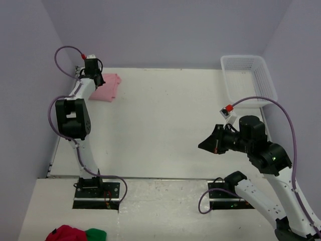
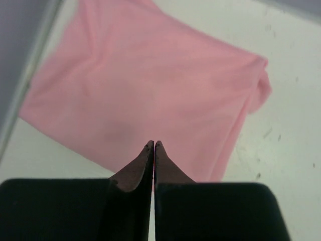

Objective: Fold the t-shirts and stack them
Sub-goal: Put the neatly folded tshirt into the corner of the board with the left arm

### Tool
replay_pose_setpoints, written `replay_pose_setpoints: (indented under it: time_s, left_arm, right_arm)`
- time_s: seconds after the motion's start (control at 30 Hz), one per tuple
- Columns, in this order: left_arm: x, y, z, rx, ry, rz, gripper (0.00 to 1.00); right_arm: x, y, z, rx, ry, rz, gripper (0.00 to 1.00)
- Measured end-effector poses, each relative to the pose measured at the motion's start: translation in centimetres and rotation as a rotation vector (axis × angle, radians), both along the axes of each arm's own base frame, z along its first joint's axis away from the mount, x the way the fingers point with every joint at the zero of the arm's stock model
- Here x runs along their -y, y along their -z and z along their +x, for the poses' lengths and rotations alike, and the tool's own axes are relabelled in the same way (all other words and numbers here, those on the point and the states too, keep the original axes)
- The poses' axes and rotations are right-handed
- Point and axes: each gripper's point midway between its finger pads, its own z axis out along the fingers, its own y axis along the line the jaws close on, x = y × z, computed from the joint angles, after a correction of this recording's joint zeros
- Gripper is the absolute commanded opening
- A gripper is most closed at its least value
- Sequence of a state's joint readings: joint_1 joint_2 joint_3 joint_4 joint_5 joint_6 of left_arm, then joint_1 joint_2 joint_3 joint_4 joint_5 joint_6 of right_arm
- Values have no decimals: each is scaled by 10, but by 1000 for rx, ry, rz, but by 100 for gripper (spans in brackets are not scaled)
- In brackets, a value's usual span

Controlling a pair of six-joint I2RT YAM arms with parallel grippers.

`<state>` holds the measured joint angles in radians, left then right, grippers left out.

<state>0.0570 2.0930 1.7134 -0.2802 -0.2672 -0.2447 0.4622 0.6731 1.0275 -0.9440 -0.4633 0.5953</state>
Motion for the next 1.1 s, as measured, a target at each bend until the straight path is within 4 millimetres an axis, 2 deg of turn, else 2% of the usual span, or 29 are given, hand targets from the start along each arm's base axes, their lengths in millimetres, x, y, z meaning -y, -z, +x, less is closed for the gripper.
replay_pose_setpoints:
  time_s: [0.17,0.2,0.37,0.43,0.63,0.73,1.1]
  left_arm:
    - [36,63,-47,-179,83,-166,0]
    - [46,79,-68,-247,98,-205,0]
    - [54,90,-99,-297,101,-227,0]
    - [54,91,-103,-300,97,-230,0]
    - [54,95,-105,-302,88,-236,0]
    - [54,104,-103,-316,82,-241,0]
    - [53,105,-52,-245,90,-237,0]
  right_arm:
    - [3,-4,-7,29,0,16,0]
    - [4,-3,-9,31,1,20,0]
    - [5,6,-13,11,4,22,0]
    - [6,6,-14,10,5,23,0]
    - [9,5,-21,17,8,30,0]
    - [10,5,-24,14,10,31,0]
    - [12,8,-25,-5,17,23,0]
